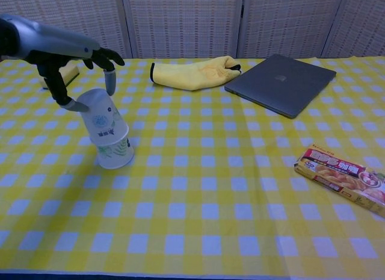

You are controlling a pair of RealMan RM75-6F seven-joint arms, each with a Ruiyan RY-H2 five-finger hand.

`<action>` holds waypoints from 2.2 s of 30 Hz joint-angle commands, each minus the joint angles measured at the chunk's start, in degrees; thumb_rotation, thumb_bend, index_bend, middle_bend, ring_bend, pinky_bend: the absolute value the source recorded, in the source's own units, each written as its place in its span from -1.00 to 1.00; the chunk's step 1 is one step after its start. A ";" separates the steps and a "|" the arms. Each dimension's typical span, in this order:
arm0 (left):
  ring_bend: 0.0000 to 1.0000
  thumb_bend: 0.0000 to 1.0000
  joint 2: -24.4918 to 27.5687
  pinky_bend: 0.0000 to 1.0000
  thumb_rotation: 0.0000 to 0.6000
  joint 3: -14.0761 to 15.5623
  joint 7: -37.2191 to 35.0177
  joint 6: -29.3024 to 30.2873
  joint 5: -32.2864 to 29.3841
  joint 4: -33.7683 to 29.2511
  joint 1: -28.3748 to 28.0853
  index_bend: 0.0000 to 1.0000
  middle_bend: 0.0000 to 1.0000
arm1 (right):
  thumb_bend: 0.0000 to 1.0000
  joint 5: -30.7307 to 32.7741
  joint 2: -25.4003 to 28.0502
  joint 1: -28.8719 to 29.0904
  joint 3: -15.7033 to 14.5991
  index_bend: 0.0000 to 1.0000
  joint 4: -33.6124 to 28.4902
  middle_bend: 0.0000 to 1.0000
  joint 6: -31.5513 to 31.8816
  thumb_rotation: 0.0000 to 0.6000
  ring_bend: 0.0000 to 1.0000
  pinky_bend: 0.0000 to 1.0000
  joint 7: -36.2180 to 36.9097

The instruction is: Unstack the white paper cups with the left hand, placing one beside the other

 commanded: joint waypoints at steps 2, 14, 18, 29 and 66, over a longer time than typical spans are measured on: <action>-1.00 -0.31 3.37 -0.67 1.00 -0.34 2.43 3.08 -1.67 -4.50 -0.69 -0.26 -1.00 | -0.76 0.00 -0.01 -0.08 0.00 -1.00 -0.01 -1.00 0.12 1.00 -1.00 -1.00 0.00; -1.00 -0.31 10.64 -0.67 1.00 -0.53 3.40 6.95 -1.55 -11.39 1.32 -0.25 -1.00 | -0.76 -0.85 -0.26 -0.30 -0.31 -1.00 -0.21 -1.00 0.51 1.00 -1.00 -1.00 -0.78; -1.00 -0.31 11.38 -0.67 1.00 0.03 2.05 6.58 0.24 -10.71 3.34 -0.25 -1.00 | -0.76 -0.89 -0.42 -0.32 -0.37 -1.00 -0.38 -1.00 0.36 1.00 -1.00 -1.00 -1.31; -1.00 -0.31 7.37 -0.67 1.00 1.73 -3.76 1.87 6.02 -2.22 9.08 -0.25 -1.00 | -0.76 -1.05 -0.89 -0.30 -0.40 -1.00 -0.74 -1.00 0.08 1.00 -1.00 -1.00 -2.83; -1.00 -0.31 -3.20 -0.67 1.00 0.59 -18.48 -9.30 17.77 18.46 17.26 -0.36 -1.00 | -0.76 0.83 -1.78 0.13 -0.03 -1.00 -1.60 -1.00 -2.03 1.00 -1.00 -1.00 -5.61</action>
